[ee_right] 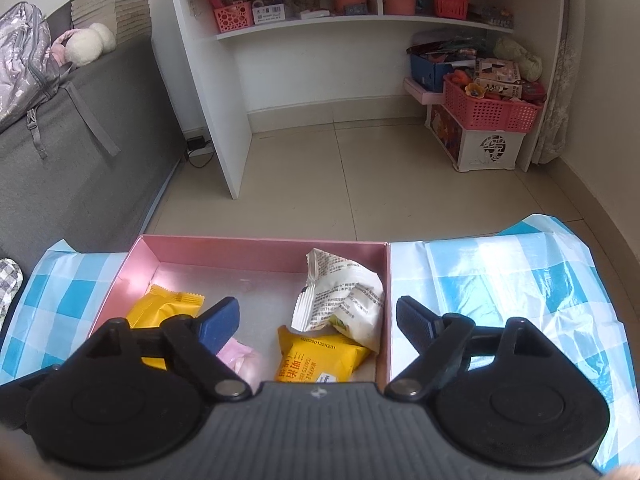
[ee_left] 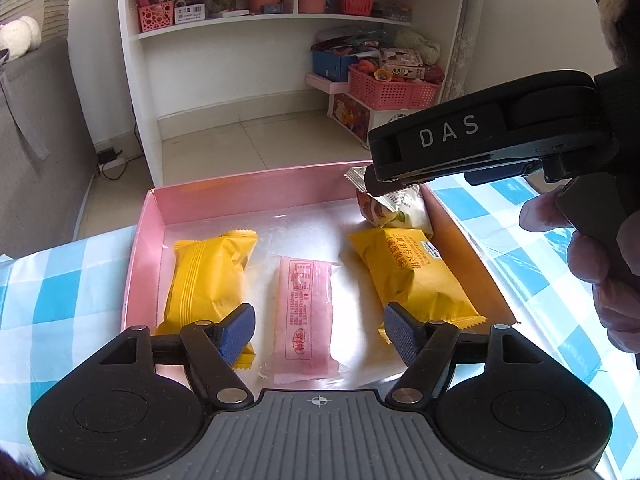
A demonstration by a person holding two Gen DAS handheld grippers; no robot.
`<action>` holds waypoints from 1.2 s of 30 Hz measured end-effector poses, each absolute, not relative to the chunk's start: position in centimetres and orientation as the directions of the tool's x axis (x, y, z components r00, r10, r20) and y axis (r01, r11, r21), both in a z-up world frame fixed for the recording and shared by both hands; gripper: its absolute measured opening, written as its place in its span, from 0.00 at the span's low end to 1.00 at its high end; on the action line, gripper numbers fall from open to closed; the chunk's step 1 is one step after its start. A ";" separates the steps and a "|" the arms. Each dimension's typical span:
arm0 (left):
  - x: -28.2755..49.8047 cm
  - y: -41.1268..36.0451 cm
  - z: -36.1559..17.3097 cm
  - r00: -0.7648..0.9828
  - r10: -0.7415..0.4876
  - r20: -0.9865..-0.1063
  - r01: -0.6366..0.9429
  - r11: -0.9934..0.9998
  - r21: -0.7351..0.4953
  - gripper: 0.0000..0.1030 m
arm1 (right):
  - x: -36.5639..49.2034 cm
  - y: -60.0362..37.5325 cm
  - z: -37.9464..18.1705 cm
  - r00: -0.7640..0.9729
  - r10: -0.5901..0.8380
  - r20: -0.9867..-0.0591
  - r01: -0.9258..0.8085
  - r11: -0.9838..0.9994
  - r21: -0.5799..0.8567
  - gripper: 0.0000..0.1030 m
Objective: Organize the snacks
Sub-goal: 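Withdraw both tools from the box toward the remaining snacks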
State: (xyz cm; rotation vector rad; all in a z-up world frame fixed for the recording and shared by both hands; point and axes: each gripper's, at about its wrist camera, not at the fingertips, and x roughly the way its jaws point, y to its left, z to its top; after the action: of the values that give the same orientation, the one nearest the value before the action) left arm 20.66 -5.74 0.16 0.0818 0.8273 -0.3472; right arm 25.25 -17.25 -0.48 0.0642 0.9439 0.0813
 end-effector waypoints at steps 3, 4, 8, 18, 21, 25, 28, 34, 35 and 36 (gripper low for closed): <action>19.7 -5.5 0.7 0.625 -0.272 -0.731 0.340 0.939 -0.059 0.74 | 24.5 -17.3 0.0 0.586 0.099 -0.804 -0.043 0.995 0.091 0.84; 19.3 -5.5 0.8 0.625 -0.273 -0.731 0.341 0.938 -0.059 0.75 | 24.2 -17.4 0.1 0.587 0.098 -0.804 -0.042 0.995 0.091 0.84; 17.7 -5.0 1.3 0.626 -0.276 -0.729 0.344 0.937 -0.060 0.78 | 23.0 -17.3 0.7 0.586 0.099 -0.804 -0.044 0.995 0.090 0.86; 13.9 -3.6 2.4 0.627 -0.274 -0.729 0.348 0.936 -0.052 0.84 | 19.2 -16.6 1.8 0.594 0.103 -0.798 -0.079 0.994 0.070 0.90; 12.7 -3.3 2.5 0.628 -0.269 -0.731 0.349 0.936 -0.045 0.85 | 17.9 -16.4 2.1 0.599 0.111 -0.793 -0.091 0.993 0.070 0.91; 11.1 -2.9 2.6 0.627 -0.266 -0.733 0.354 0.935 -0.037 0.87 | 16.3 -16.3 2.3 0.602 0.121 -0.789 -0.102 0.992 0.074 0.91; 9.9 -2.6 2.8 0.627 -0.265 -0.733 0.359 0.933 -0.030 0.89 | 15.2 -16.3 2.5 0.607 0.129 -0.784 -0.102 0.991 0.084 0.93; 7.7 -2.1 2.9 0.630 -0.262 -0.731 0.374 0.927 -0.009 0.90 | 13.1 -16.3 2.7 0.618 0.131 -0.775 -0.104 0.991 0.084 0.95; 7.3 -2.1 2.9 0.632 -0.261 -0.729 0.376 0.927 -0.005 0.90 | 12.9 -16.3 2.7 0.620 0.130 -0.774 -0.105 0.991 0.082 0.95; 7.0 -2.1 2.9 0.634 -0.259 -0.728 0.377 0.926 -0.001 0.91 | 12.6 -16.3 2.7 0.620 0.130 -0.773 -0.107 0.991 0.081 0.95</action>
State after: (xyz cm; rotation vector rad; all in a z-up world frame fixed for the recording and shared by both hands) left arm 7.03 -2.05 2.88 0.1570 0.8058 -0.3651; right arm 12.62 -16.29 2.72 0.0282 0.8913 0.1359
